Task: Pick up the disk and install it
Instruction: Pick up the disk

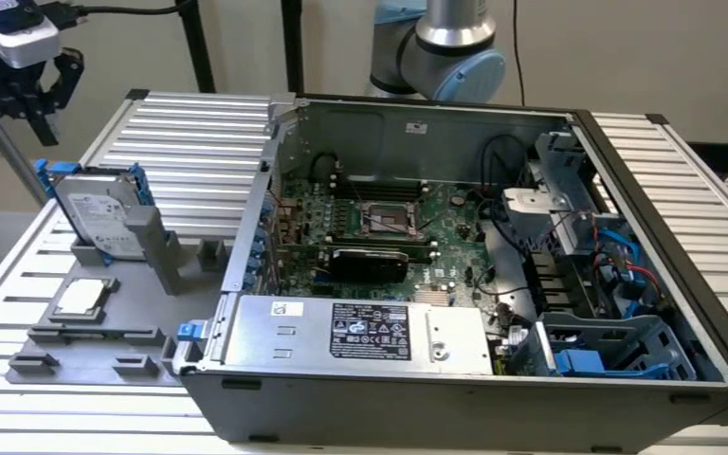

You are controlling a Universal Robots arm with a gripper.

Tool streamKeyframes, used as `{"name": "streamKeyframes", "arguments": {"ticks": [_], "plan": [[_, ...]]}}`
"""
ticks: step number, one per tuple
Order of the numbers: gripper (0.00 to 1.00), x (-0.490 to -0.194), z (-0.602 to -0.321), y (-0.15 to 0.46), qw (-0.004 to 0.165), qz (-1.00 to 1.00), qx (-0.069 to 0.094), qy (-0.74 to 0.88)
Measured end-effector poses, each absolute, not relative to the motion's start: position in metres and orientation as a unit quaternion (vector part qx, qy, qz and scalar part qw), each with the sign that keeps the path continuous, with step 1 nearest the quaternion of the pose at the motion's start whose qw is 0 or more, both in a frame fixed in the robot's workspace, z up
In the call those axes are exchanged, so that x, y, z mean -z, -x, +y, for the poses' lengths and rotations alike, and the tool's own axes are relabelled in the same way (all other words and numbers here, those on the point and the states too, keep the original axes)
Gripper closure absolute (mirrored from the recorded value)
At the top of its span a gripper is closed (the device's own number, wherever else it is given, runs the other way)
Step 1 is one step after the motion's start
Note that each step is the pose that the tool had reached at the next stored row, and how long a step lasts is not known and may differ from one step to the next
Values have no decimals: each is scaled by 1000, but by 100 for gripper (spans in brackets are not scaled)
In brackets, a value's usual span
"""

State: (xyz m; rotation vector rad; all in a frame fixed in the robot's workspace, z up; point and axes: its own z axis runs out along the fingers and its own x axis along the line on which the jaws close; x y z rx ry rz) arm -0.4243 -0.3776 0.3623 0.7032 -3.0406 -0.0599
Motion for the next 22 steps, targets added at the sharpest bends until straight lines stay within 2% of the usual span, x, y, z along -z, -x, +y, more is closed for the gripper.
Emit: {"name": "streamKeyframes", "arguments": {"ticks": [22], "plan": [[100,-359,-378,424,10,-910,14,-414]]}}
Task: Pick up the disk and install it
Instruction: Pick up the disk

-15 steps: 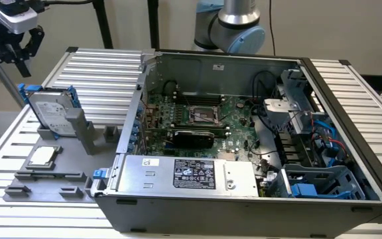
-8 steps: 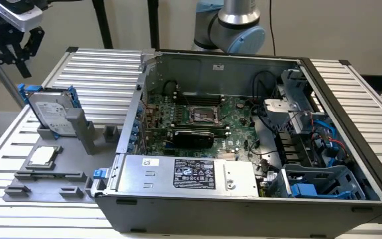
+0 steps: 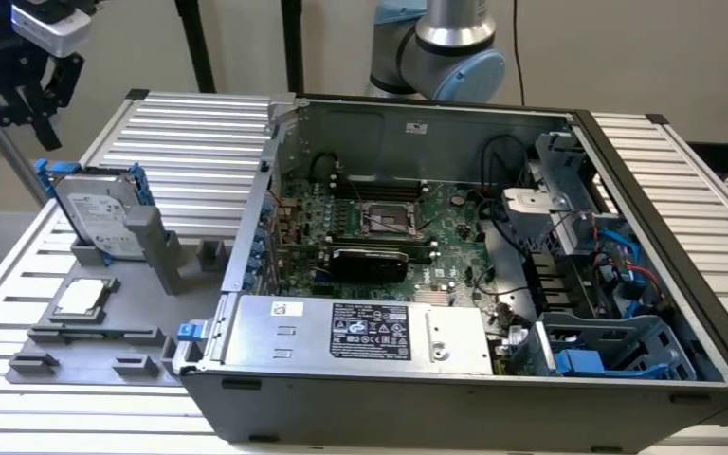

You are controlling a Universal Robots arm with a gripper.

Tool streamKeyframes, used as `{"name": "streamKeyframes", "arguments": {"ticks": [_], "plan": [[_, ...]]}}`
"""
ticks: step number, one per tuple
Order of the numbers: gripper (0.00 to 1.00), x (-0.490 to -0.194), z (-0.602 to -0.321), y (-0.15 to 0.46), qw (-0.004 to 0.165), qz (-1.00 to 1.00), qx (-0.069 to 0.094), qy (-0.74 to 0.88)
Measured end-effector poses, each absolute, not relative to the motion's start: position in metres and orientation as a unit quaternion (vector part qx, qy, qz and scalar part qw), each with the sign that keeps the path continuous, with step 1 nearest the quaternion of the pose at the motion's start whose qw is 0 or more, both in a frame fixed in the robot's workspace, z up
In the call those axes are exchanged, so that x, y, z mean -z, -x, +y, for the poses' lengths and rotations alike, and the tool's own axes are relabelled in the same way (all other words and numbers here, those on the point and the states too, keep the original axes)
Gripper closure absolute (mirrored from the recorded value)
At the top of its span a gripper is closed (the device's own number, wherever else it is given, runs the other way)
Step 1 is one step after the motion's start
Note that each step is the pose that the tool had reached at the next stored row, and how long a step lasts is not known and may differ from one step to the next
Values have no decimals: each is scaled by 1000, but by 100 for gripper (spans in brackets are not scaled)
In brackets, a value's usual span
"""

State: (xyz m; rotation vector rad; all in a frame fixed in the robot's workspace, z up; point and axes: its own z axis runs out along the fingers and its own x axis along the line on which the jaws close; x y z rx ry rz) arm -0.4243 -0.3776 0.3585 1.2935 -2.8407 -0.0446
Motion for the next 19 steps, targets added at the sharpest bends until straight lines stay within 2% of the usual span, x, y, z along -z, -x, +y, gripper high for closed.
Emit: {"name": "streamKeyframes", "arguments": {"ticks": [19], "plan": [[100,-354,-378,424,9,-826,8,-564]]}}
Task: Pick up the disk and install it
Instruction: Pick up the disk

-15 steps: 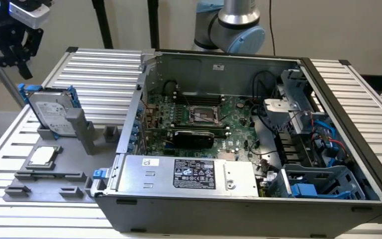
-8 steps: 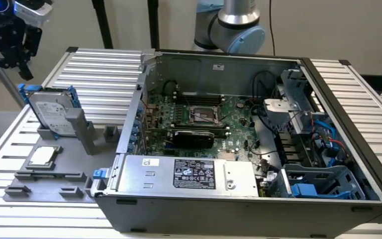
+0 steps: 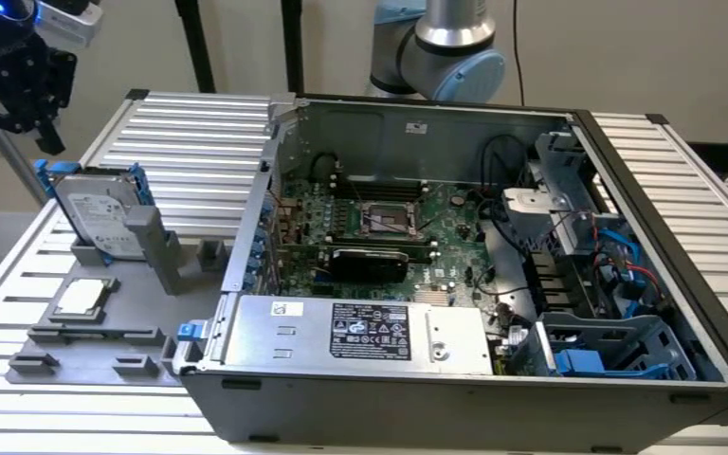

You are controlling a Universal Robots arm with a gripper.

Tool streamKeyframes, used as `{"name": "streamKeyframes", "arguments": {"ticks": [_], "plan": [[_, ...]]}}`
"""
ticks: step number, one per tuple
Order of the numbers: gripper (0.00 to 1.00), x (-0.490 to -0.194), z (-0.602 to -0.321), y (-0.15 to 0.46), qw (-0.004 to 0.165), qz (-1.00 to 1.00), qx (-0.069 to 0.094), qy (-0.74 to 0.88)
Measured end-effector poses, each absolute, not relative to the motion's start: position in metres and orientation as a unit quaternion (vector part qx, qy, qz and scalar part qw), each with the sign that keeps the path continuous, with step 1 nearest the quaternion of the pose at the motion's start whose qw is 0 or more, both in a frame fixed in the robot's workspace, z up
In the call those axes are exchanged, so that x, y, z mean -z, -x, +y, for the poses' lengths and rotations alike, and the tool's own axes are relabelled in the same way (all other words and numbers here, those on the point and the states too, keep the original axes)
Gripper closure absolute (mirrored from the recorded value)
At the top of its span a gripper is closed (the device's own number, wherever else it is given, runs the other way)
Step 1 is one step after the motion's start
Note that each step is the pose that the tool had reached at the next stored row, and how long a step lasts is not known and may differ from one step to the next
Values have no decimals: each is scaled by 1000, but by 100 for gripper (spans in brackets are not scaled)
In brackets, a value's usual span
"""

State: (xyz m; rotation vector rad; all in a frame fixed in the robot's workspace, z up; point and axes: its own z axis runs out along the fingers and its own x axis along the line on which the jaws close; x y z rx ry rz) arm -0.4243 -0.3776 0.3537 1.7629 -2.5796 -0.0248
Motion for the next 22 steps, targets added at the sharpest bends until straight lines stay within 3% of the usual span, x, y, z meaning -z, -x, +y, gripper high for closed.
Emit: {"name": "streamKeyframes", "arguments": {"ticks": [18,19,22], "plan": [[100,-348,-377,424,6,-735,2,-678],[0,-348,-377,424,6,-734,2,-679],[0,-348,-377,424,6,-733,2,-680]]}}
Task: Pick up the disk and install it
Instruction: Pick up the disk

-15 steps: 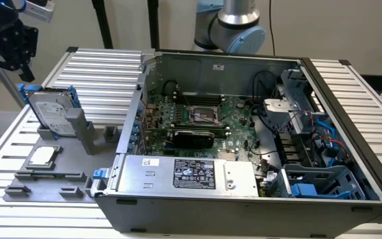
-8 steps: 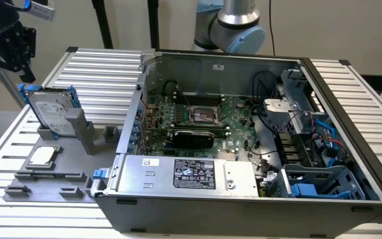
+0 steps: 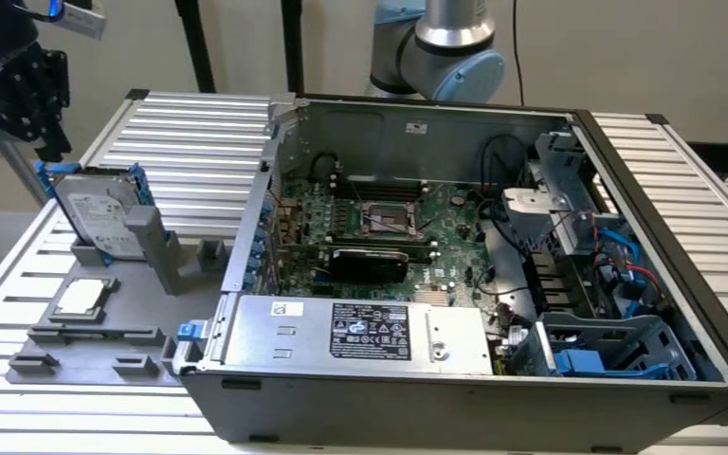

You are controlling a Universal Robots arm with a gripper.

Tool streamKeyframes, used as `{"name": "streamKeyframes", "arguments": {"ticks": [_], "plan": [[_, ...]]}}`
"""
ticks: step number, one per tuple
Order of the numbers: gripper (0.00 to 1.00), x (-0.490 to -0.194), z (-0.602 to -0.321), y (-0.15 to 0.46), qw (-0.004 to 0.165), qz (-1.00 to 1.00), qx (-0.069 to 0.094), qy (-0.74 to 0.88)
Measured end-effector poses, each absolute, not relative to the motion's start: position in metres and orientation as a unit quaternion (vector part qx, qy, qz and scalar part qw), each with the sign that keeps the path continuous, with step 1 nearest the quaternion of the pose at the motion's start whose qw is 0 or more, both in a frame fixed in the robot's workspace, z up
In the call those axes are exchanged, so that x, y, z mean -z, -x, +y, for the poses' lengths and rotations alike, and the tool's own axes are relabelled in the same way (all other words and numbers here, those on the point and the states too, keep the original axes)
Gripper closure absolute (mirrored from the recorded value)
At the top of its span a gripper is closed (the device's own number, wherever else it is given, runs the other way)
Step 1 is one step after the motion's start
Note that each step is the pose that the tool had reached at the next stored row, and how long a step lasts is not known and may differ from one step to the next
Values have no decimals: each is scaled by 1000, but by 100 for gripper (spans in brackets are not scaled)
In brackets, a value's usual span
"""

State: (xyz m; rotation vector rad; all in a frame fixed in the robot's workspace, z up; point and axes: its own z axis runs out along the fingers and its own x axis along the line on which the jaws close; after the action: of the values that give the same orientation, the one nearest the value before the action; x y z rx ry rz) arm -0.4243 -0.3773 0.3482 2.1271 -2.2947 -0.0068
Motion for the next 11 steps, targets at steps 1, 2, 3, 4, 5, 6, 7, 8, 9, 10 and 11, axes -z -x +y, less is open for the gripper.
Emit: {"name": "streamKeyframes", "arguments": {"ticks": [1,2,3,4,5,6,7,8,9,10,11], "plan": [[0,-348,-377,424,6,-733,2,-680],[0,-348,-377,424,6,-733,2,-680],[0,-348,-377,424,6,-733,2,-680],[0,-348,-377,424,6,-733,2,-680],[0,-348,-377,424,6,-733,2,-680],[0,-347,-377,424,6,-733,2,-680],[0,-346,-377,424,6,-733,2,-680],[0,-345,-377,424,6,-733,2,-680],[0,-343,-377,424,6,-733,2,-680],[0,-341,-377,424,6,-733,2,-680],[0,-339,-377,424,6,-733,2,-680]]}}
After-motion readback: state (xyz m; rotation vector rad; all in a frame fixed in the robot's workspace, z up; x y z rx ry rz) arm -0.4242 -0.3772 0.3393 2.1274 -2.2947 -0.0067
